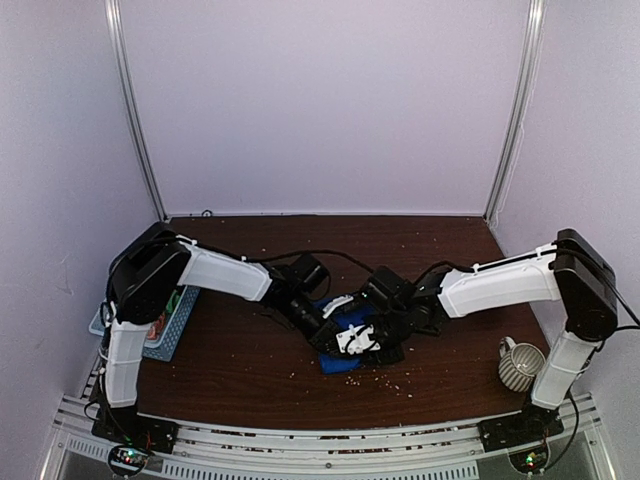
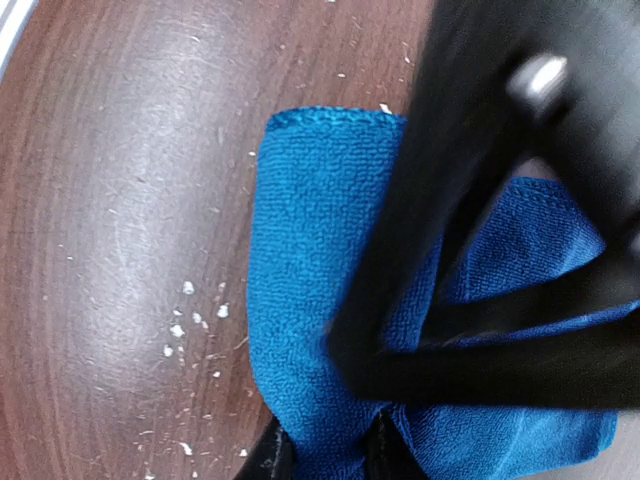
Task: Roll the towels
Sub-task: Roll the towel at the center of the board.
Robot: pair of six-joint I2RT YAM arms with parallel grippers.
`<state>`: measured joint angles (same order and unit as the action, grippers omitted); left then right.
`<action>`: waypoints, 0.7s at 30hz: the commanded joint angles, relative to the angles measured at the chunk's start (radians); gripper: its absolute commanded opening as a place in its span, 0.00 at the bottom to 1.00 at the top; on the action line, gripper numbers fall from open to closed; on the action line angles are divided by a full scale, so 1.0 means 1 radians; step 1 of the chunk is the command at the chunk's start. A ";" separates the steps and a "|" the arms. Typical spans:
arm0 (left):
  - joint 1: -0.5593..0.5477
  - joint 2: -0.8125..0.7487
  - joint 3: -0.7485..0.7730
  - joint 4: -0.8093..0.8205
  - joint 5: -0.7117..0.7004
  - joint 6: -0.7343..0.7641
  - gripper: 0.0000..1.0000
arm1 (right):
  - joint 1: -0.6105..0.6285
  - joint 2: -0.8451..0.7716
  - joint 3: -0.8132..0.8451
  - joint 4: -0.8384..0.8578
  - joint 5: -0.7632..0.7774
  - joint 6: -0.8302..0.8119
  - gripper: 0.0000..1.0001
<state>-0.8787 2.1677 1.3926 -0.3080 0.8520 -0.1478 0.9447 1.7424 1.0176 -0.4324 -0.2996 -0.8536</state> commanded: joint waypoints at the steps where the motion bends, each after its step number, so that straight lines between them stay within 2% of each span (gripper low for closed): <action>1: 0.054 -0.168 -0.072 -0.052 -0.210 0.037 0.33 | 0.009 0.073 0.005 -0.244 -0.119 0.029 0.16; 5: 0.062 -0.322 -0.151 -0.017 -0.377 0.050 0.36 | -0.028 0.146 0.116 -0.410 -0.239 0.058 0.16; 8: 0.055 -0.473 -0.257 0.094 -0.472 0.063 0.36 | -0.090 0.229 0.220 -0.514 -0.329 0.082 0.17; 11: -0.044 -0.698 -0.421 0.289 -0.752 0.110 0.37 | -0.146 0.355 0.352 -0.630 -0.412 0.091 0.18; 13: -0.129 -0.800 -0.520 0.413 -0.821 0.191 0.44 | -0.174 0.446 0.456 -0.728 -0.471 0.091 0.18; 15: -0.180 -0.824 -0.539 0.434 -0.820 0.243 0.46 | -0.192 0.520 0.526 -0.779 -0.506 0.130 0.18; 18: -0.207 -0.757 -0.485 0.364 -0.794 0.263 0.47 | -0.208 0.624 0.621 -0.841 -0.527 0.141 0.18; 19: -0.219 -0.728 -0.471 0.346 -0.809 0.277 0.47 | -0.213 0.645 0.638 -0.846 -0.534 0.146 0.18; 21: -0.277 -0.656 -0.452 0.327 -0.925 0.336 0.47 | -0.217 0.674 0.664 -0.859 -0.536 0.145 0.18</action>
<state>-1.1046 1.3933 0.9089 0.0170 0.1017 0.0719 0.7204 2.2826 1.6741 -1.2030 -0.9005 -0.7345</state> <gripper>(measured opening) 0.472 0.186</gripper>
